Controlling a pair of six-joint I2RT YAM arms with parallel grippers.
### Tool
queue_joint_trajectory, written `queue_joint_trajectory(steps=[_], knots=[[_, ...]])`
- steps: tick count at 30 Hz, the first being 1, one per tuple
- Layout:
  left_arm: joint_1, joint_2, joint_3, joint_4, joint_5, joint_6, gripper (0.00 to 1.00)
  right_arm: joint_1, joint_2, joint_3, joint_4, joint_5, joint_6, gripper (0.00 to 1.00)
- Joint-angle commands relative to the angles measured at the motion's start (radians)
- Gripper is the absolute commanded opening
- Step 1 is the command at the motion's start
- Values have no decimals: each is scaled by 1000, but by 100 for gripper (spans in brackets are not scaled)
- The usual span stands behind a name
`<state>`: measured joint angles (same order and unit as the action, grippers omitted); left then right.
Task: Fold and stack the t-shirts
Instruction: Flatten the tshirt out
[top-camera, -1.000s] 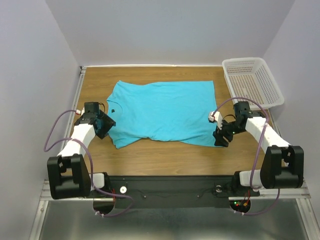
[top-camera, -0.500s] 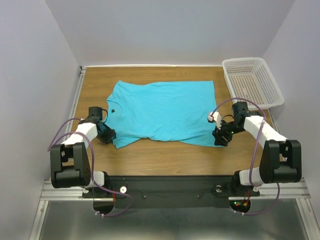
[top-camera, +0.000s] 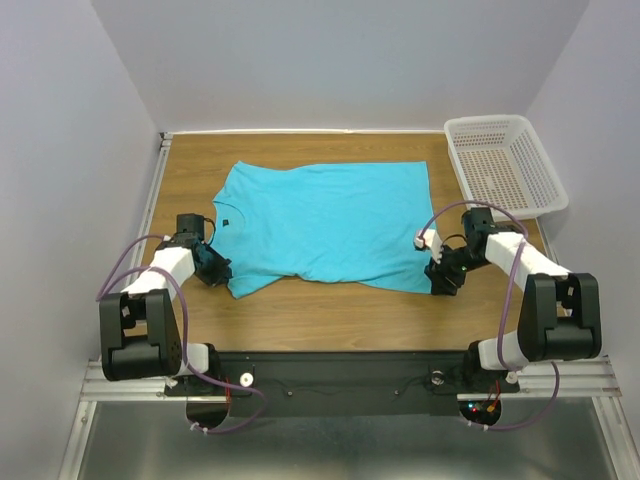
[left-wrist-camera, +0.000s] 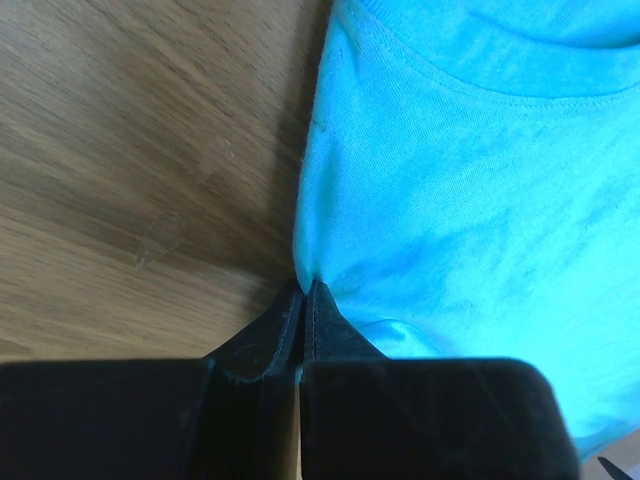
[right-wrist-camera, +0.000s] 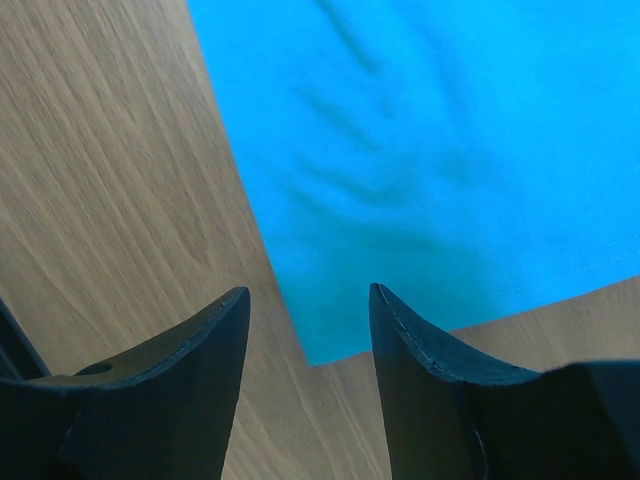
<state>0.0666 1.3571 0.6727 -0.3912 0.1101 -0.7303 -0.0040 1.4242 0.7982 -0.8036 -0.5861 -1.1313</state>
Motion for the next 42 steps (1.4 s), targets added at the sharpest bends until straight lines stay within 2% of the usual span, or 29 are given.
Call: queue_joint_trajectory(steps=[1, 7, 10, 13, 14, 16, 20, 24, 29, 36, 42], knots=[[-5, -56, 16, -54, 23, 32, 0, 22, 10, -20, -15, 57, -67, 57], [-5, -75, 18, -64, 34, 46, 0, 27, 24, -37, -9, 100, -93, 57], [-5, -76, 10, -61, 45, 49, 0, 32, 41, -43, 18, 109, -81, 53], [-5, -76, 4, -61, 51, 52, 0, 39, 45, -51, 41, 120, -70, 42], [-4, -78, 2, -63, 53, 52, 0, 42, 44, -57, 49, 129, -71, 35], [-5, -82, -2, -69, 57, 55, 0, 42, 38, -63, 49, 137, -74, 27], [-5, -110, -1, -109, 60, 62, 0, 42, -37, -88, 41, 189, -81, 1], [-4, -159, 24, -167, 40, 63, 0, 44, -140, -74, -25, 252, -101, 0], [-2, -223, 60, -259, 3, 77, 0, 42, -235, -44, -192, 325, -180, 1], [38, -268, 60, -331, 7, 123, 0, 39, -312, -119, -207, 426, -196, 1], [71, -283, 103, -374, -32, 158, 0, 9, -337, -96, -213, 427, -194, 1]])
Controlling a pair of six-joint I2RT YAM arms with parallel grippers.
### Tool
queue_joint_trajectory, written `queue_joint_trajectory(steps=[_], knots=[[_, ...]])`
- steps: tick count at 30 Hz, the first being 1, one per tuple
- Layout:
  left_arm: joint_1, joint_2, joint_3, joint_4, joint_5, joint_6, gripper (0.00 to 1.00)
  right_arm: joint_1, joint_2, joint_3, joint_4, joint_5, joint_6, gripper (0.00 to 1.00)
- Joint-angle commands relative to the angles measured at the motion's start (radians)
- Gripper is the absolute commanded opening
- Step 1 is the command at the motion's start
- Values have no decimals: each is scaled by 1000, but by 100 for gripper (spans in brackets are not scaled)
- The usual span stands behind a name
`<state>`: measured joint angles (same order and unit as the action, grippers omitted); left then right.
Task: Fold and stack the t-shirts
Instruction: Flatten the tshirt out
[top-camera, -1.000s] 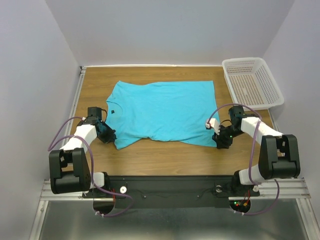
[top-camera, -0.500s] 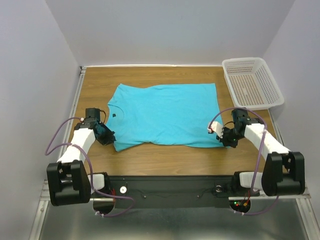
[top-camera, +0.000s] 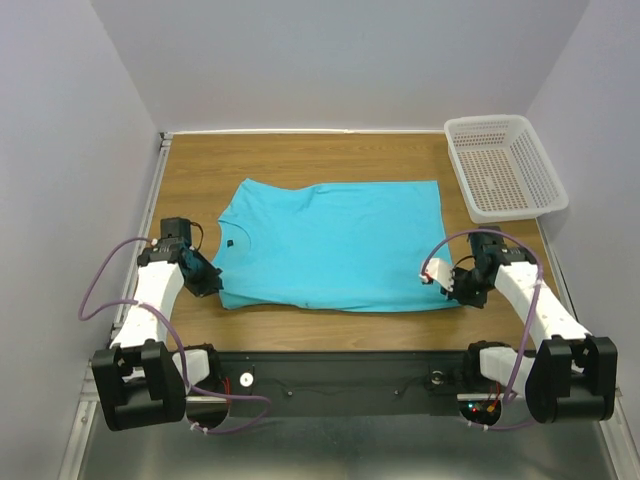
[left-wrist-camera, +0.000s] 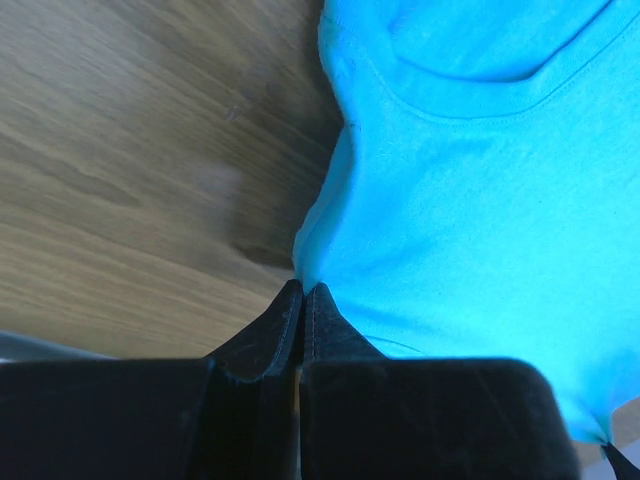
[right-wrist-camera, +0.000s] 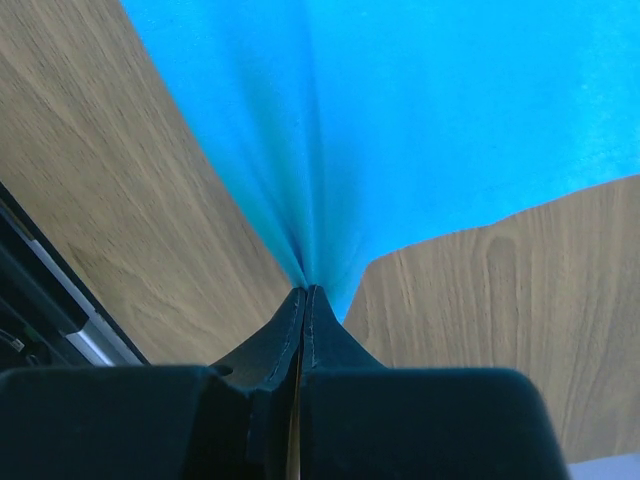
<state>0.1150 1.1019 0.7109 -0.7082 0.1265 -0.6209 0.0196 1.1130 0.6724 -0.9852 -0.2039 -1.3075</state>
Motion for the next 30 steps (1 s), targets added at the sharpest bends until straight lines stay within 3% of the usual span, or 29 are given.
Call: queue_joint_trajectory(steps=[1, 5, 8, 9, 12, 18, 19, 20, 21, 24, 28, 30], knots=[[23, -28, 70, -60, -45, 62, 0, -17, -24, 32, -32, 41, -19, 1], [14, -30, 27, -48, 43, 137, 0, -37, -18, -8, -55, 35, -42, 1], [5, -62, -48, 9, 192, 213, 0, -37, -16, -10, -52, 17, -32, 20], [8, -69, -59, 10, 215, 225, 15, -37, -16, 1, -52, -18, -21, 38], [6, -94, -13, 7, 202, 247, 45, -37, -7, 88, -50, -110, 34, 50], [17, -112, 157, 94, 141, 234, 62, -37, 165, 320, 3, -267, 201, 55], [17, -129, 168, 136, 157, 227, 64, -37, 192, 346, 70, -285, 308, 55], [15, -143, 160, 381, 198, 190, 75, -37, 326, 442, 189, -343, 502, 55], [15, -143, 151, 383, 218, 190, 75, -37, 327, 443, 191, -344, 504, 55], [17, -71, 147, 593, 252, 196, 75, -37, 483, 579, 314, -347, 765, 54], [17, 158, 209, 732, 254, 245, 75, -35, 681, 786, 390, -304, 1046, 54], [17, 255, 263, 783, 240, 260, 75, -32, 782, 854, 427, -246, 1152, 59]])
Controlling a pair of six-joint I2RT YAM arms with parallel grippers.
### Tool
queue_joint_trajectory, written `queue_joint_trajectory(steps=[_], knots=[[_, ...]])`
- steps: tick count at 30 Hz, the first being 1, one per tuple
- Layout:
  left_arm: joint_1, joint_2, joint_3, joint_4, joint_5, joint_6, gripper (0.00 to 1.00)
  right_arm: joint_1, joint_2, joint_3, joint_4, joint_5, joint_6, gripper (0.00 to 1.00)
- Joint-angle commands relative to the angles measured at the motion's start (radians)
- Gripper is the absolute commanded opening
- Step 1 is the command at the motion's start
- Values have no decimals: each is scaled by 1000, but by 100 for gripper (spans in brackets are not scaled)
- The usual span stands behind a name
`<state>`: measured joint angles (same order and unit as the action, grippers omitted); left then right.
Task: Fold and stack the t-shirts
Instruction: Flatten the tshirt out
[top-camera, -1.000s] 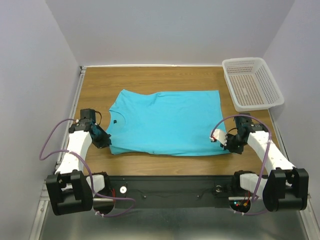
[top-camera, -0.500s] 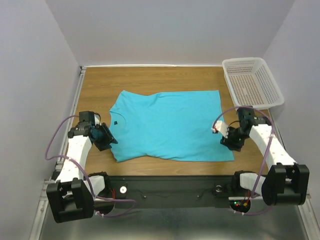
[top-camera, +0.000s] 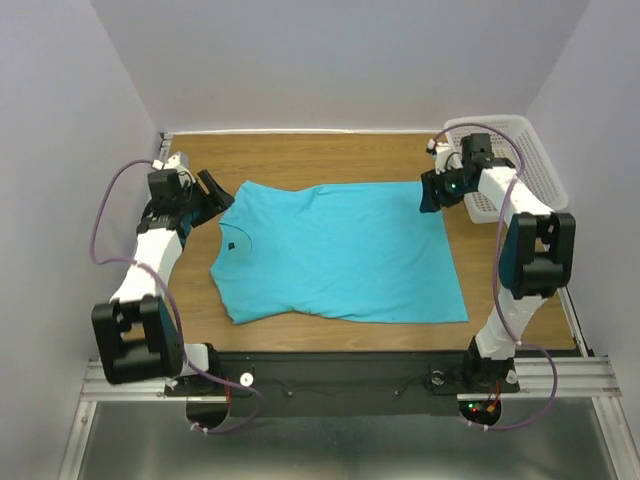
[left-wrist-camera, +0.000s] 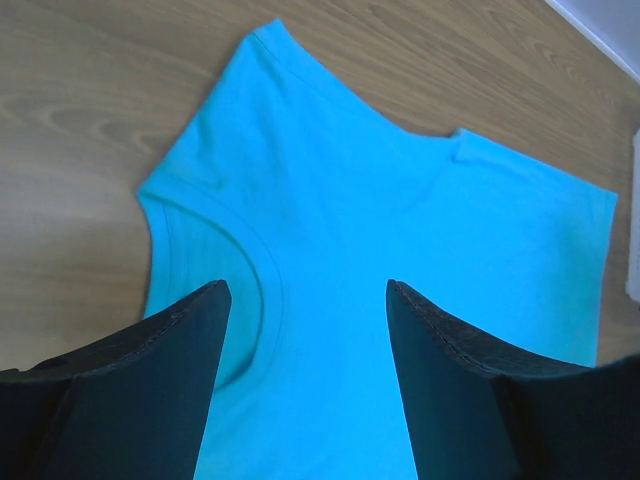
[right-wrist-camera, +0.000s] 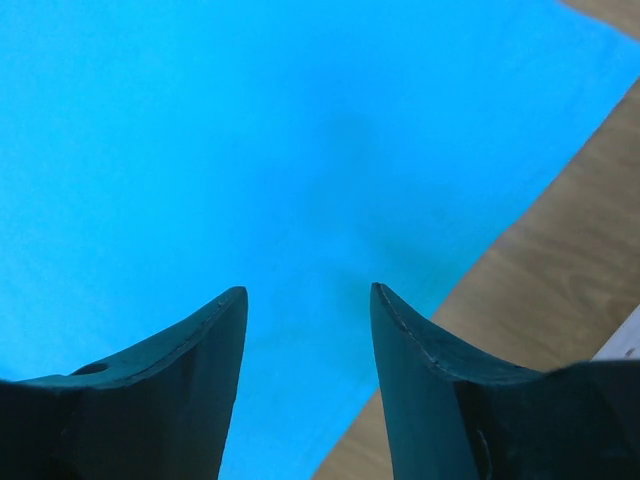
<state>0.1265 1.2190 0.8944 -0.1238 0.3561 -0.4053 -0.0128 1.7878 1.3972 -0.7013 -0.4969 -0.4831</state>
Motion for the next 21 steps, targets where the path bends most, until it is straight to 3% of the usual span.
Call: queue_joint_trajectory(steps=[1, 9, 21], knots=[[5, 169, 98, 214, 7, 57, 75, 2, 140, 191, 148, 79, 354, 59], [5, 442, 300, 248, -3, 138, 77, 45, 350, 401, 181, 359, 479, 61], [4, 692, 483, 193, 76, 230, 77, 57, 409, 459, 210, 439, 479, 61]])
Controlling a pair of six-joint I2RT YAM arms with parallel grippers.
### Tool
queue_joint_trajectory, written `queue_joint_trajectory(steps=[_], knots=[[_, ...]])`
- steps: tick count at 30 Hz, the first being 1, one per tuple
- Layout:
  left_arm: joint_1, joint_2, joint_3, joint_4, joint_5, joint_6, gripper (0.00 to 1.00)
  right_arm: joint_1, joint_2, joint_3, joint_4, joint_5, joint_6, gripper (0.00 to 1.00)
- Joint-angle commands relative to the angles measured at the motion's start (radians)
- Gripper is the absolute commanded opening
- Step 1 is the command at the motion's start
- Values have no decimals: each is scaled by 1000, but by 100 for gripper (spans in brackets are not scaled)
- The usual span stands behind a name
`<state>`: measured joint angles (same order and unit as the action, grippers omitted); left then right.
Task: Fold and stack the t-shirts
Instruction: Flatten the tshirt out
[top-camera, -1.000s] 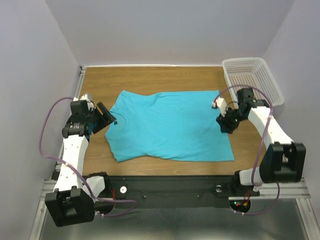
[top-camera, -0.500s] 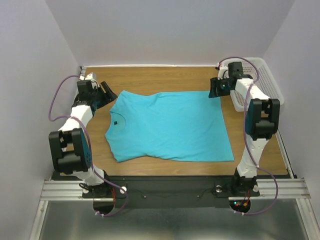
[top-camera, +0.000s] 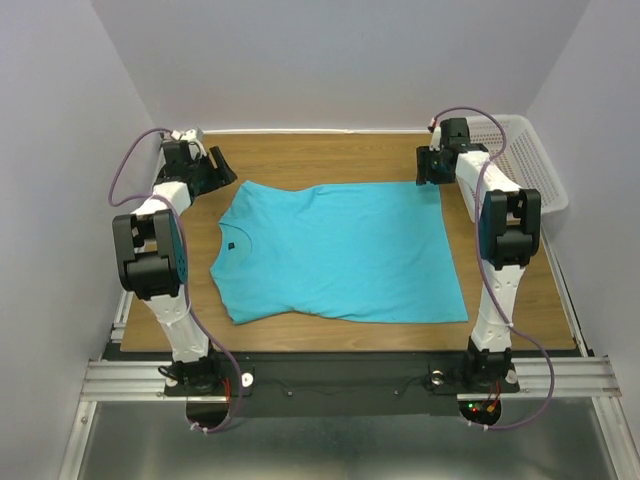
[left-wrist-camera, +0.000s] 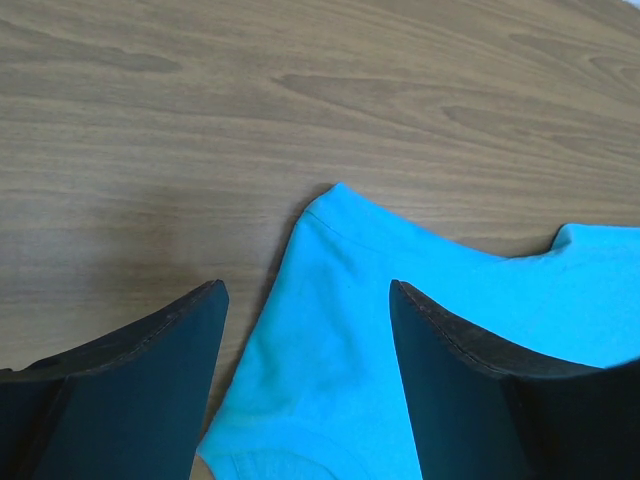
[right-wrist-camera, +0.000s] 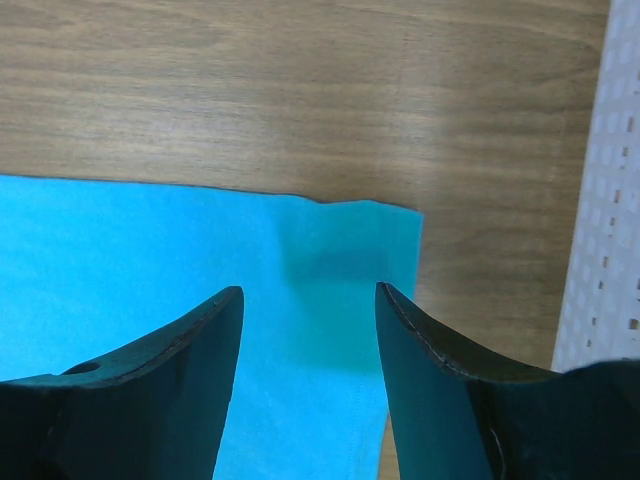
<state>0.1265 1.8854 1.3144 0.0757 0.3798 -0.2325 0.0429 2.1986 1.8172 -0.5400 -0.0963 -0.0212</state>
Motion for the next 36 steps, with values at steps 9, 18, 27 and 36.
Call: queue_joint_trajectory(steps=[9, 18, 27, 36], knots=[[-4, 172, 180, -74, 157, 99, 75, 0, 0, 37, 52, 44, 17, 61], [-19, 259, 241, -131, 163, 117, 71, 2, 3, 31, 55, 38, 17, 61], [-59, 353, 382, -228, 119, 144, 61, 0, 6, 25, 57, 38, 18, 61], [-67, 333, 350, -244, 76, 165, 48, 0, 16, 37, 57, 43, 47, 61]])
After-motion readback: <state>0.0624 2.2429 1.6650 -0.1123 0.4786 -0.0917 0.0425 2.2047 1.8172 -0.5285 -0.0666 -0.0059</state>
